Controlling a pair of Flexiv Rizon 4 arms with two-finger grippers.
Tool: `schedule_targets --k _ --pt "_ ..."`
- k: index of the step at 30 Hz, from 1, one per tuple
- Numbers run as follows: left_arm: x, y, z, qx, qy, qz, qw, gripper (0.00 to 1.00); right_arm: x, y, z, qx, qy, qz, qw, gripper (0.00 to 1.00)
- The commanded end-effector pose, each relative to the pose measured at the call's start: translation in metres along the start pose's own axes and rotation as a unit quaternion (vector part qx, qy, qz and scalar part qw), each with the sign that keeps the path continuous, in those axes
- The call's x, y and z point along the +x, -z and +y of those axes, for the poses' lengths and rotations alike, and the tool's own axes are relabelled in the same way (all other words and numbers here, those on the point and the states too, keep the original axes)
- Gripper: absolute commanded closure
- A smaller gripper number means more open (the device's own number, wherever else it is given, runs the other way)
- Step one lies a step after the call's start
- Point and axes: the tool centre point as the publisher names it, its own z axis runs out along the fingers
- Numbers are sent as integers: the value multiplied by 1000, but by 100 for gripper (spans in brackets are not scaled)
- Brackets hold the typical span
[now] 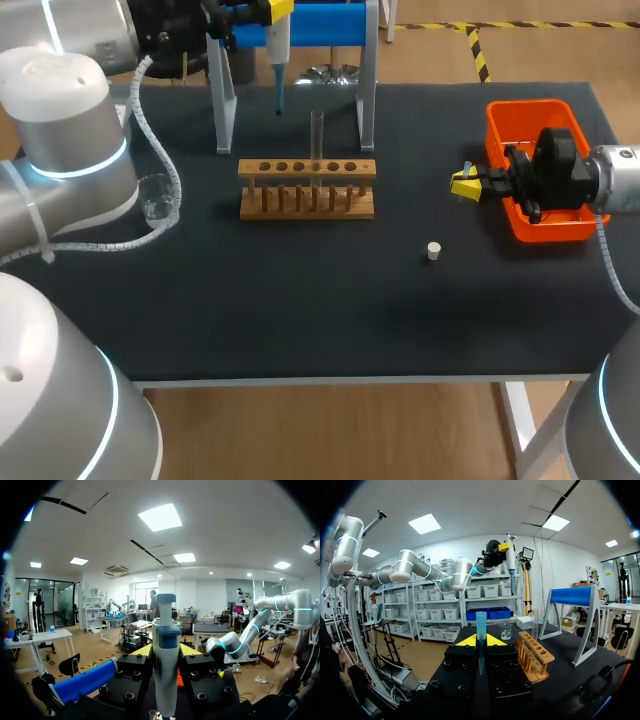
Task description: Invert the test tube, pick up the pipette, mount the tip to pipette, aspirate from beaker and dispense into the tube, eject the tip, return the pipette, and cap with the stopper.
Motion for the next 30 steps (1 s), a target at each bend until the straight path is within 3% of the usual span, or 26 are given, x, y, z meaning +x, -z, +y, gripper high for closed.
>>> schedule_targets --k 1,7,17,30 --pt "0 0 0 1 -1 1 1000 100 1 1 0 0 0 0 1000 100" --pt "0 0 0 1 -1 1 1000 100 1 1 0 0 0 0 1000 100" --pt "47 -19 -28 11 -3 67 998 100 1 1 0 0 0 0 1000 100" --pt "102 -30 -35 35 -1 109 993 100 1 1 0 0 0 0 1000 100"
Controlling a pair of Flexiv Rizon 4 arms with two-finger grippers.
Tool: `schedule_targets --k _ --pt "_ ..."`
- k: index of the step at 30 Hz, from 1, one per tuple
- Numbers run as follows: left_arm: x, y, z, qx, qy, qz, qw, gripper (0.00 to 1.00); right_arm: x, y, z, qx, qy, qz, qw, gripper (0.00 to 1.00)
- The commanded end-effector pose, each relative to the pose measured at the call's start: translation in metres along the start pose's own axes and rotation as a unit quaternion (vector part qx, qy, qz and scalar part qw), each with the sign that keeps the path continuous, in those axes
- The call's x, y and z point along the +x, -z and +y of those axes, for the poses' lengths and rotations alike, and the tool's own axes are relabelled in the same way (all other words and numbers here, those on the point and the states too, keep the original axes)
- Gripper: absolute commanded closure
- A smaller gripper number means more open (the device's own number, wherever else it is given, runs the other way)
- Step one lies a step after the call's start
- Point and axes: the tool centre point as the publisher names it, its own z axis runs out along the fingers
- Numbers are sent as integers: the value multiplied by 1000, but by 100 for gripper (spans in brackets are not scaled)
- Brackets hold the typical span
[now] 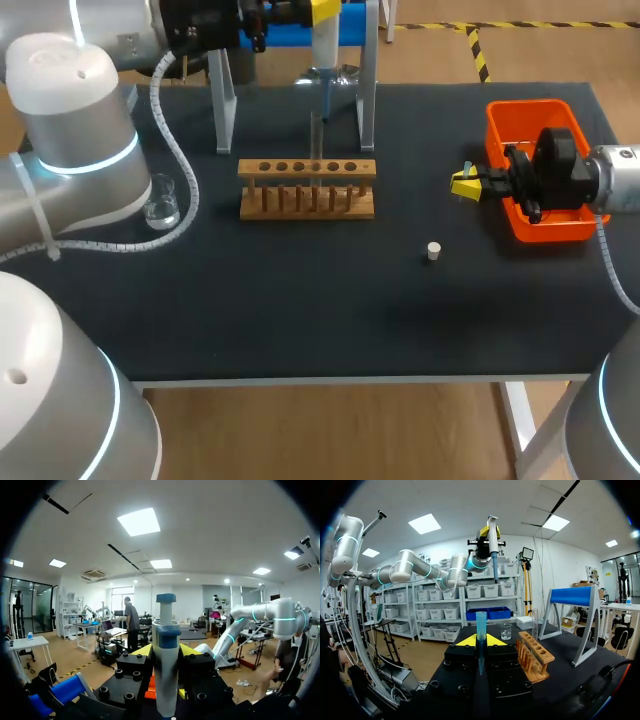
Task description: Invert the test tube, pick up the pipette, mount the tip to pipette, aspirate from beaker and dispense into the tube, eject the tip, return the pipette, and cap with the stopper.
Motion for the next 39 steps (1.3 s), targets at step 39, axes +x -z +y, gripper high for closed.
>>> schedule_targets --k 39 --pt "25 3 6 2 5 34 999 100 1 1 0 0 0 0 1000 100"
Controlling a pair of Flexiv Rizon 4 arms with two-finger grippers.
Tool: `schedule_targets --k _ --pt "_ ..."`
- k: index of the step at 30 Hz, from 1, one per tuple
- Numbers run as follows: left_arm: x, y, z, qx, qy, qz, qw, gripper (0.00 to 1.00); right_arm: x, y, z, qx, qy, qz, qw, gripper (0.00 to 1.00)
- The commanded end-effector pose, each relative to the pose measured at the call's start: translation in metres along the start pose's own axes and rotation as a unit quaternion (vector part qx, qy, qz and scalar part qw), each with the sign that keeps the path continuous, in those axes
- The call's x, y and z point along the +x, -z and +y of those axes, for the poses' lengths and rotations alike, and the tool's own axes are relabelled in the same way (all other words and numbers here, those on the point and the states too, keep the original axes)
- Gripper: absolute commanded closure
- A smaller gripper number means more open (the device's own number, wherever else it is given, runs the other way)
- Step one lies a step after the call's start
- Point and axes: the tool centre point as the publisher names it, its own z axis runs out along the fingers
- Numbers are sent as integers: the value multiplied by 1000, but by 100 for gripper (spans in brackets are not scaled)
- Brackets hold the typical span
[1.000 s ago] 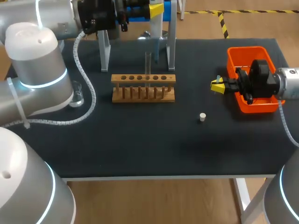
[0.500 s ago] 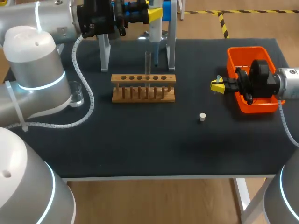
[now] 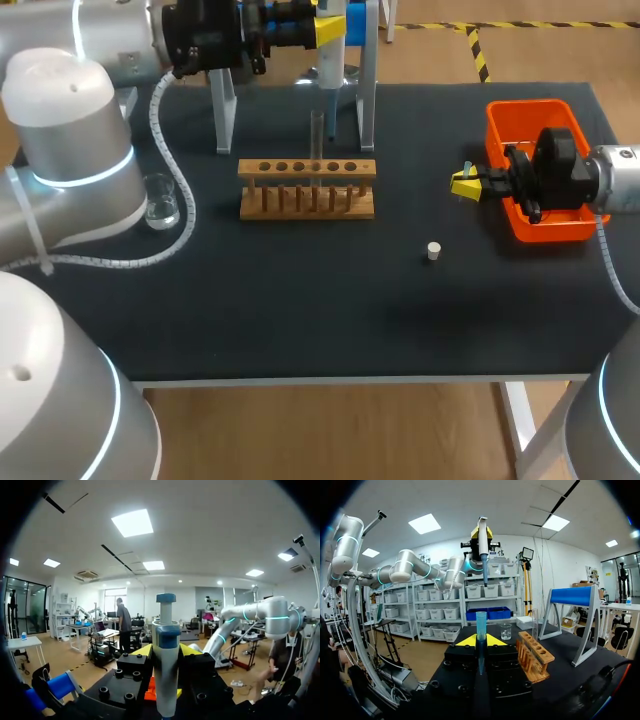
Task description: Invert the test tube, pick up the pipette, mount the tip to pipette, aspirate from beaker and dispense into the tube, eject the tip, return the pipette, and cap with the stopper.
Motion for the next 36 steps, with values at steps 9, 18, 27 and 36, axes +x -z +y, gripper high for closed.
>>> schedule_targets --k 9,18,27,36 --pt "0 2 -4 -4 -1 10 1000 100 1 1 0 0 0 0 1000 100" --pt "0 2 -4 -4 -1 10 1000 100 1 1 0 0 0 0 1000 100" --pt "0 2 -4 -4 -1 10 1000 100 1 1 0 0 0 0 1000 100" --pt "0 2 -4 -4 -1 10 1000 100 0 -4 0 3 -1 1 1000 100"
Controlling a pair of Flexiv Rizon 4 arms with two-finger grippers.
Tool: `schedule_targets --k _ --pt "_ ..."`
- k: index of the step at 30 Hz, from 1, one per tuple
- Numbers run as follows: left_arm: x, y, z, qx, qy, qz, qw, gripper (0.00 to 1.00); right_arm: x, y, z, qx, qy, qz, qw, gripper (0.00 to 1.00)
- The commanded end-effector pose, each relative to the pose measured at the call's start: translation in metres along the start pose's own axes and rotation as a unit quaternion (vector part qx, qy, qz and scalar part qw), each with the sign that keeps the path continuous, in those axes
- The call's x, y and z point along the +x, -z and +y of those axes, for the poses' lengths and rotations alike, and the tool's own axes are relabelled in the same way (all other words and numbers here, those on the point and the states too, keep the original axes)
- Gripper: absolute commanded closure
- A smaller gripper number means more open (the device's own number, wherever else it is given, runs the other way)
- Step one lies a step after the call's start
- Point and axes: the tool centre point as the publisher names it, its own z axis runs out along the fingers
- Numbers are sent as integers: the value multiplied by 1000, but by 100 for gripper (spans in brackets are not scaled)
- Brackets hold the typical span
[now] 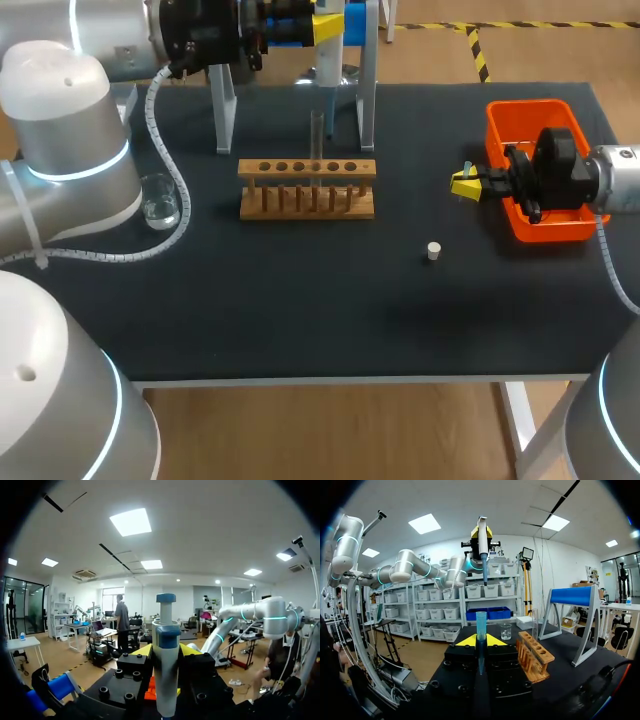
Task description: Invert the test tube, pick up the pipette, mount the tip to pipette, aspirate from beaker and dispense into the tube, eject the tip, return the pipette, and cap with the stopper.
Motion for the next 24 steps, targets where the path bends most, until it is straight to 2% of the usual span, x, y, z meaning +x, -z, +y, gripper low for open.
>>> schedule_targets --k 1,17,24 --pt "-1 0 -1 -1 0 1 1000 100 0 -6 0 3 -2 2 1000 100" --pt "-1 0 -1 -1 0 1 1000 100 -14 -66 9 5 -4 23 1000 100" --pt "-1 0 -1 -1 0 1 1000 100 -13 -86 11 8 -2 33 999 100"
